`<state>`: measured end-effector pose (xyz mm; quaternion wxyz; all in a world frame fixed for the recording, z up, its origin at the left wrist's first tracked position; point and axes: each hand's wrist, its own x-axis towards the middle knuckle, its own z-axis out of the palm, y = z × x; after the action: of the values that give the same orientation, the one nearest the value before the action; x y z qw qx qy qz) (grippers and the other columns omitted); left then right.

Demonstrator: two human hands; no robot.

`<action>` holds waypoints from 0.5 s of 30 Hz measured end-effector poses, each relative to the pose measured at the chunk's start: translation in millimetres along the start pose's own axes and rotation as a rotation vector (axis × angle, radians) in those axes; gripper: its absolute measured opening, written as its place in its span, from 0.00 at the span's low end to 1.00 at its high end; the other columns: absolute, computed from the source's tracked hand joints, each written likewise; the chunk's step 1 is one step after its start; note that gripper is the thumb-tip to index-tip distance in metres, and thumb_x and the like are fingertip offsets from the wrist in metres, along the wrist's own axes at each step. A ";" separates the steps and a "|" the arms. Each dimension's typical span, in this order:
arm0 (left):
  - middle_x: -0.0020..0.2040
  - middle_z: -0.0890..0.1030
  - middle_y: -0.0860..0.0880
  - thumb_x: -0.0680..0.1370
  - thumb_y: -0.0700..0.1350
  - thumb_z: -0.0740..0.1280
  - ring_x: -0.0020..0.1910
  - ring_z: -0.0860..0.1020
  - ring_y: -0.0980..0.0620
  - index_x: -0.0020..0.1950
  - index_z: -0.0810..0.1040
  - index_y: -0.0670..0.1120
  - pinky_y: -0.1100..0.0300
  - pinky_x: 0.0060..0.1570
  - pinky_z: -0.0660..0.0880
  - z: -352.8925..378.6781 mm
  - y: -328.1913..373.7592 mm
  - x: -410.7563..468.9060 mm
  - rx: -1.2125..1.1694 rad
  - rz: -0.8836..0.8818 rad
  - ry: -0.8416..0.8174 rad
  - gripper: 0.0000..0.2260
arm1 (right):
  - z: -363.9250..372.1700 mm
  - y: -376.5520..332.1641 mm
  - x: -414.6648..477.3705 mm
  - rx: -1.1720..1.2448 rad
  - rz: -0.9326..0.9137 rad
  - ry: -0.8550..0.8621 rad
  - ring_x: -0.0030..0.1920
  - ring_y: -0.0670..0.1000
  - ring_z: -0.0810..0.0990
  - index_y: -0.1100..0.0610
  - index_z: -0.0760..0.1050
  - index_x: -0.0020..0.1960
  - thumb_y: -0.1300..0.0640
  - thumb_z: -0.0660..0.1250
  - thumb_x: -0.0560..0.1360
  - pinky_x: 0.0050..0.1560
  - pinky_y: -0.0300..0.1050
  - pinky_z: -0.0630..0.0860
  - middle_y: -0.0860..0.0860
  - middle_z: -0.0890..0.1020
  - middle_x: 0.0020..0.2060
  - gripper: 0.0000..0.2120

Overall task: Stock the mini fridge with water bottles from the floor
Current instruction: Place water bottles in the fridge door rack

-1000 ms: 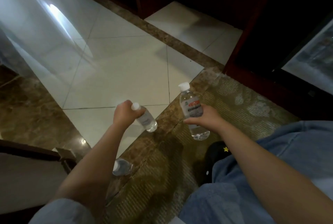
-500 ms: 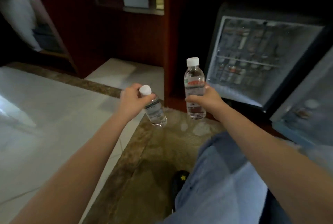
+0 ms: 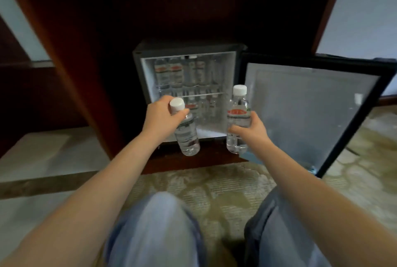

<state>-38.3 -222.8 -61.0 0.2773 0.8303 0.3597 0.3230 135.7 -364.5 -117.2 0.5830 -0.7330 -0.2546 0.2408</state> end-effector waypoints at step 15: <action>0.45 0.78 0.49 0.73 0.49 0.71 0.43 0.75 0.50 0.54 0.75 0.43 0.58 0.41 0.69 138.7 -12.9 10.0 0.012 -0.100 -0.115 0.14 | -101.8 94.4 84.9 -0.218 0.260 0.286 0.48 0.53 0.77 0.59 0.74 0.58 0.66 0.77 0.64 0.49 0.47 0.74 0.55 0.81 0.53 0.25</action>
<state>63.7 -239.1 -155.0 0.3081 0.8302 0.3862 0.2582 274.6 -401.5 -193.5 0.4946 -0.8450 -0.0974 0.1786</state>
